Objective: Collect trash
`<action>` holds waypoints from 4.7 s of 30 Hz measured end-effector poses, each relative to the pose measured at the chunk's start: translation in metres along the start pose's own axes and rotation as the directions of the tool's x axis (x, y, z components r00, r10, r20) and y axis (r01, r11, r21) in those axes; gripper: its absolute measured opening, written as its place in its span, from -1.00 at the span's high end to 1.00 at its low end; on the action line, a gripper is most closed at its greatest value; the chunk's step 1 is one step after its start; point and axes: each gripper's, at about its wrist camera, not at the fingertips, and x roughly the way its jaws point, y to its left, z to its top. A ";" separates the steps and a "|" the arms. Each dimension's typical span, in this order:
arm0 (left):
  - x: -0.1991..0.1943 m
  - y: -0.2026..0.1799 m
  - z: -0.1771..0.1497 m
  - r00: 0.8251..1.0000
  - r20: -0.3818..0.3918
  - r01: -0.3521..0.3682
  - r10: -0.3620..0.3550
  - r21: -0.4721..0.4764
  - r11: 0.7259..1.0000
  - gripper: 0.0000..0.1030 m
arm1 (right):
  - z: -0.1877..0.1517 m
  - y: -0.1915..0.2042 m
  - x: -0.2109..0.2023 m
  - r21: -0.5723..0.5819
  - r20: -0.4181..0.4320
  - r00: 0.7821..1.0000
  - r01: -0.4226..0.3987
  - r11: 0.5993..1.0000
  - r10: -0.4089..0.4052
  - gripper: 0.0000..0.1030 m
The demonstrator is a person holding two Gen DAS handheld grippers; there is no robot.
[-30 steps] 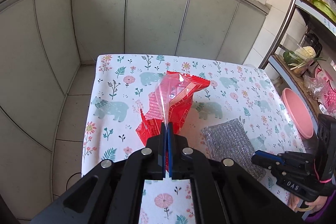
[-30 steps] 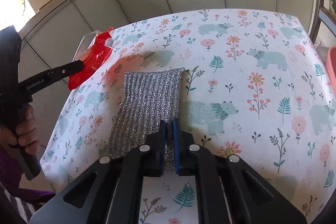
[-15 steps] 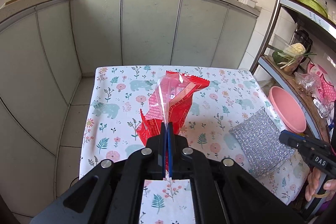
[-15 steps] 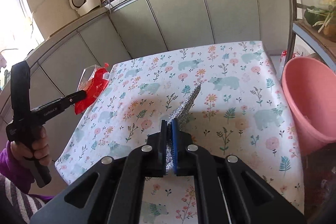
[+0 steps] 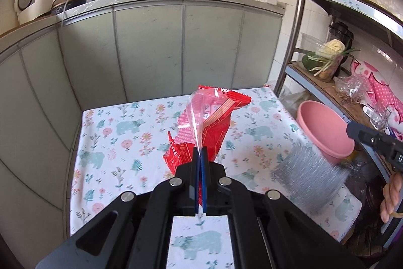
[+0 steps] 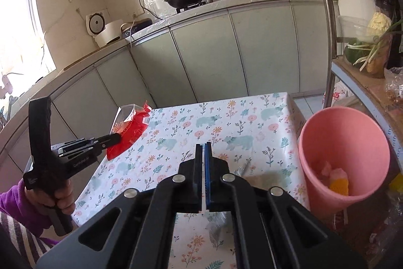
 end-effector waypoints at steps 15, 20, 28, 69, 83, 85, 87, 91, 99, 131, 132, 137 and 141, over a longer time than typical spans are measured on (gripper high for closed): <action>0.032 -0.066 0.013 0.991 -0.029 0.129 -0.127 0.069 0.989 0.99 | -0.053 -0.059 0.030 0.117 -0.289 0.957 0.050 0.992 -0.014 0.48; 0.041 -0.066 0.005 0.989 -0.067 0.137 -0.131 0.081 0.987 0.99 | -0.070 -0.071 0.055 0.084 -0.353 0.933 0.105 0.991 -0.069 0.45; 0.047 -0.063 0.001 0.987 -0.086 0.143 -0.137 0.067 0.987 0.99 | -0.082 -0.067 0.069 -0.020 -0.358 0.923 0.144 0.989 -0.142 0.45; 0.121 -0.219 0.061 0.895 -0.114 0.446 -0.432 0.185 0.876 0.99 | 0.020 -0.152 0.003 0.117 -0.044 0.904 0.427 0.897 -0.424 0.89; 0.189 -0.262 0.049 0.875 -0.253 0.458 -0.413 0.155 0.875 0.99 | 0.002 -0.196 0.038 0.175 -0.137 0.875 0.483 0.858 -0.464 0.89; 0.191 -0.264 0.046 0.873 -0.262 0.460 -0.412 0.159 0.873 0.98 | 0.000 -0.196 0.040 0.173 -0.141 0.873 0.485 0.857 -0.466 0.89; 0.193 -0.267 0.044 0.871 -0.267 0.463 -0.413 0.163 0.871 0.96 | -0.002 -0.198 0.040 0.180 -0.137 0.874 0.484 0.856 -0.465 0.89; 0.194 -0.271 0.042 0.871 -0.264 0.464 -0.414 0.168 0.870 0.91 | -0.004 -0.199 0.042 0.158 -0.155 0.859 0.508 0.847 -0.487 0.87; 0.186 -0.274 0.047 0.877 -0.242 0.461 -0.416 0.174 0.870 0.44 | -0.005 -0.199 0.040 0.146 -0.166 0.842 0.536 0.831 -0.514 0.67; 0.092 -0.242 0.052 0.922 -0.091 0.386 -0.376 0.181 0.904 -0.12 | -0.025 -0.118 -0.012 0.139 -0.108 0.880 0.473 0.870 -0.462 -0.13; 0.087 -0.240 0.050 0.923 -0.087 0.384 -0.374 0.179 0.906 -0.12 | -0.027 -0.113 -0.014 0.131 -0.100 0.880 0.474 0.870 -0.464 -0.14; 0.068 -0.231 0.042 0.929 -0.065 0.369 -0.363 0.179 0.912 -0.13 | -0.034 -0.097 -0.021 0.122 -0.093 0.883 0.468 0.875 -0.460 -0.16; 0.053 -0.224 0.035 0.937 -0.049 0.349 -0.345 0.170 0.922 -0.13 | -0.039 -0.086 -0.027 0.110 -0.087 0.884 0.466 0.878 -0.459 -0.16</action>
